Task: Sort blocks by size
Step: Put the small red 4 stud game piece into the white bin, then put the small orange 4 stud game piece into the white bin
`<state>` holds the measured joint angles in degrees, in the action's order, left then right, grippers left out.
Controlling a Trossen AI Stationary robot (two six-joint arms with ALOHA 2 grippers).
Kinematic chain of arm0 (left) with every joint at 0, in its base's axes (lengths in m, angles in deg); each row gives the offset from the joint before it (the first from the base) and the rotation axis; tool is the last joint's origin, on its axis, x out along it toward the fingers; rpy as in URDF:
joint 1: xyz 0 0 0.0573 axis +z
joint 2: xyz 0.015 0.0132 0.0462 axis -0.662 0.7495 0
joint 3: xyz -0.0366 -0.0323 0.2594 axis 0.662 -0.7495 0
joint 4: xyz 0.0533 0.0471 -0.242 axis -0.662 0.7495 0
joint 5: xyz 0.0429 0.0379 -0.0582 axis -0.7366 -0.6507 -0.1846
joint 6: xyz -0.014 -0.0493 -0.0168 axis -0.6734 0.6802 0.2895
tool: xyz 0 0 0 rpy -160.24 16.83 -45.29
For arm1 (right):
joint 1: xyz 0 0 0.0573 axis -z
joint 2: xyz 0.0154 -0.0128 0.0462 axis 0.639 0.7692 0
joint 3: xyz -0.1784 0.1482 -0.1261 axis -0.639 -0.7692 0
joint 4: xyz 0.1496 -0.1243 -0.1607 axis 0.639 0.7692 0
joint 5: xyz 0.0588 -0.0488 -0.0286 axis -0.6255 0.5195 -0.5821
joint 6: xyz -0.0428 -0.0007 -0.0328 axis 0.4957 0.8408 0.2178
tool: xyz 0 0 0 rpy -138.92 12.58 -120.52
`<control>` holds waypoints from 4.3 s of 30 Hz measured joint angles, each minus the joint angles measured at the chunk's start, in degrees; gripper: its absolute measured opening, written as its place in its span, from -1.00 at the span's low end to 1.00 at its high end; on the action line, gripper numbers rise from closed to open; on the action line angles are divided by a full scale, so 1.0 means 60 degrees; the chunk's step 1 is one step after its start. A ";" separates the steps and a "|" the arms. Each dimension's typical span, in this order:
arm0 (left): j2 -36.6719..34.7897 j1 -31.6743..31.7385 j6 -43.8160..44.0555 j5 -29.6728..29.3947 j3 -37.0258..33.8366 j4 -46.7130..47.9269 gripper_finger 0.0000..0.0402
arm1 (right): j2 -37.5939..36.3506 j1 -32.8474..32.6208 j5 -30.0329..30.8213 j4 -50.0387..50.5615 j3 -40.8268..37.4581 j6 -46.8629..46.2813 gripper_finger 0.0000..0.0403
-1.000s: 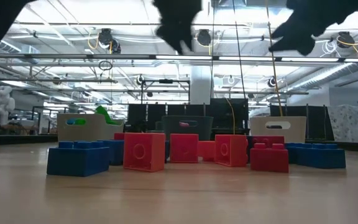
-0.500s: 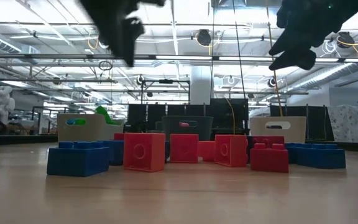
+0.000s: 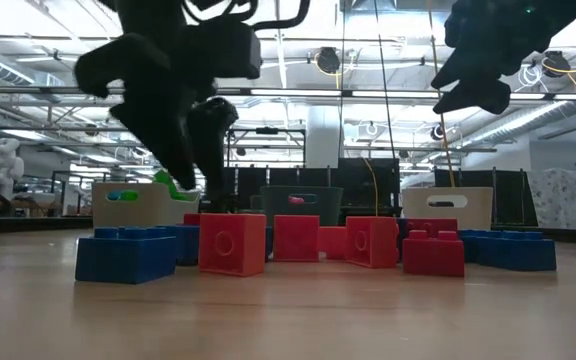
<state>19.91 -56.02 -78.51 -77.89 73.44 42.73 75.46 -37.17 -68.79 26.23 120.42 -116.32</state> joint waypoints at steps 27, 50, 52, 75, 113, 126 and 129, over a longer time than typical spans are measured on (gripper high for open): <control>0.1320 0.0556 -0.0276 0.0431 -0.0219 -0.0973 0.29 | 0.0004 0.0000 0.0036 0.0226 0.0000 0.0240 0.18; 0.1404 0.4919 -0.1126 -0.0302 0.3832 -0.1654 -0.29 | 0.0000 -0.0140 -0.0506 0.0405 0.0000 -0.0265 0.18; 0.1446 0.5349 -0.1045 -0.0287 0.4178 -0.2643 -0.29 | 0.0000 -0.0209 -0.0506 0.0402 0.0000 -0.0300 0.18; 0.6841 0.5285 0.0192 0.1168 1.0283 -0.4870 -0.29 | 0.0000 -0.0324 -0.0430 0.0409 0.0000 -0.0673 0.18; 0.5598 0.4999 -0.1410 0.2236 1.0315 -0.0845 0.44 | 0.0000 -0.0321 -0.0419 0.0444 0.0001 -0.0428 0.18; 0.3446 0.3516 -0.2175 0.4263 0.7351 0.3495 0.37 | 0.0004 -0.0313 -0.0412 0.0488 0.0007 -0.0233 0.18; 0.3546 0.3369 -0.1905 0.4674 0.6830 0.3259 0.37 | 0.0002 -0.0313 -0.0415 0.0489 0.0007 -0.0220 0.18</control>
<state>41.19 -35.81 -89.93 -49.85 114.42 62.28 75.48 -39.05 -71.28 29.16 120.46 -117.64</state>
